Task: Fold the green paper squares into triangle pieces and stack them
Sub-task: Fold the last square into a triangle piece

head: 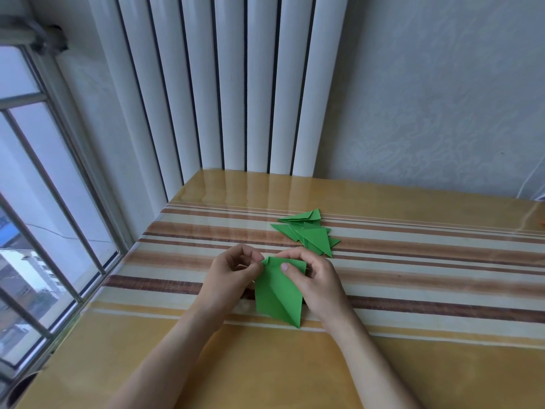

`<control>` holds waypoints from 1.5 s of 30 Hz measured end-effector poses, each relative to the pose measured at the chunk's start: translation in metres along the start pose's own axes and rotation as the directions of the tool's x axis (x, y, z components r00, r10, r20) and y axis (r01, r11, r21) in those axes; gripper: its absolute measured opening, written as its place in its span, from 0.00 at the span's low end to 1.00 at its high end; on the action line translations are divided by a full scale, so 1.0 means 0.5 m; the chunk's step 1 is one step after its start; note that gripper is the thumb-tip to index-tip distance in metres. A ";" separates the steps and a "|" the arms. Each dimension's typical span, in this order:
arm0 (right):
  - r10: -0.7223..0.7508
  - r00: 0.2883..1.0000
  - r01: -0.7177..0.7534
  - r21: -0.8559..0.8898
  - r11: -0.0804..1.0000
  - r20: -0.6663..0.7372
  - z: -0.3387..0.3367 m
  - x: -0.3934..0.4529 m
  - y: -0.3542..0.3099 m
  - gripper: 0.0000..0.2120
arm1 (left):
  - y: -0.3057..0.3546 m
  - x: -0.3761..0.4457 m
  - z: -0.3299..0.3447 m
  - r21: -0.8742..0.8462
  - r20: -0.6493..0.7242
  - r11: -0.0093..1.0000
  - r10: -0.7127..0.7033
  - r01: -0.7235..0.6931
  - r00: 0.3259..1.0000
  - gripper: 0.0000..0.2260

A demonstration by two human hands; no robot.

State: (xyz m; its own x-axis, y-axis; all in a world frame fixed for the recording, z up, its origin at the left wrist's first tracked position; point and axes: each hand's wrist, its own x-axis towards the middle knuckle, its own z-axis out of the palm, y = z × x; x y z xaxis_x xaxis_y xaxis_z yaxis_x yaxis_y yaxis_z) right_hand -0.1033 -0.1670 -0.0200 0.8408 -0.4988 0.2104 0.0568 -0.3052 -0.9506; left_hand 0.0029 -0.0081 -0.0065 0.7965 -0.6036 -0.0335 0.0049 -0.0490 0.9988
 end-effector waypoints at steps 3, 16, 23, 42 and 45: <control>-0.045 0.999 0.044 0.035 0.998 0.015 0.002 -0.002 -0.003 0.10 | 0.001 -0.001 0.000 -0.029 0.025 1.000 -0.008 0.009 1.000 0.04; -0.099 0.990 0.098 0.012 0.995 0.102 0.011 -0.003 -0.003 0.16 | 0.010 0.002 0.001 -0.325 0.107 0.928 -0.158 0.185 0.982 0.05; -0.072 0.995 0.072 -0.002 0.997 0.062 0.008 -0.008 -0.011 0.09 | 0.002 0.000 0.002 -0.190 0.000 0.978 -0.089 0.088 0.996 0.04; -0.032 0.998 0.038 -0.118 0.992 0.055 0.005 -0.001 0.013 0.05 | 0.007 -0.008 0.005 -0.018 0.068 0.997 0.072 -0.071 0.995 0.07; -0.037 0.997 0.046 -0.147 0.988 0.063 0.007 -0.004 0.010 0.06 | 0.006 -0.008 0.004 -0.006 0.067 0.998 0.069 -0.069 0.995 0.06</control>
State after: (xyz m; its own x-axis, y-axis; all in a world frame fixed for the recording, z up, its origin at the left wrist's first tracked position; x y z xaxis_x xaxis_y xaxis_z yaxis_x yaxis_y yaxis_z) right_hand -0.1028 -0.1650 -0.0262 0.8705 -0.4346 0.2309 0.0161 -0.4437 -0.8960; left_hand -0.0017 -0.0074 -0.0033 0.7527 -0.6576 0.0334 -0.0464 -0.0024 0.9989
